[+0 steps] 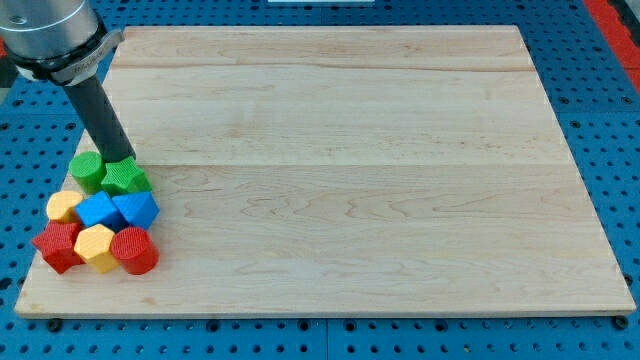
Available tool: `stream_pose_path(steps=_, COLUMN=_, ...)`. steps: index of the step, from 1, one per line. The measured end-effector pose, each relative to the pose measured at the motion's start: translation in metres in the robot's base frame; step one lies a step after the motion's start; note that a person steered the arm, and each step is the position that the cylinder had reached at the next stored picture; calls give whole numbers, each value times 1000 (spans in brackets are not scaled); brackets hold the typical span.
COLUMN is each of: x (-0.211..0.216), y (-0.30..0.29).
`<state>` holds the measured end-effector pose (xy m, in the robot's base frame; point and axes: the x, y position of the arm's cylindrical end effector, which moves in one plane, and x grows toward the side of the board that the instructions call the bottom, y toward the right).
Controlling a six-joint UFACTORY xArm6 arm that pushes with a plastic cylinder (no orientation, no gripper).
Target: Push the green blocks into the group
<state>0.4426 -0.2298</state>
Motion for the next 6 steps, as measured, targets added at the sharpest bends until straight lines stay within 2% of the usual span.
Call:
stream_pose_path(steps=3, x=-35, y=-24)
stream_pose_path(steps=4, x=-31, y=-52)
stream_pose_path(steps=6, x=-11, y=-58)
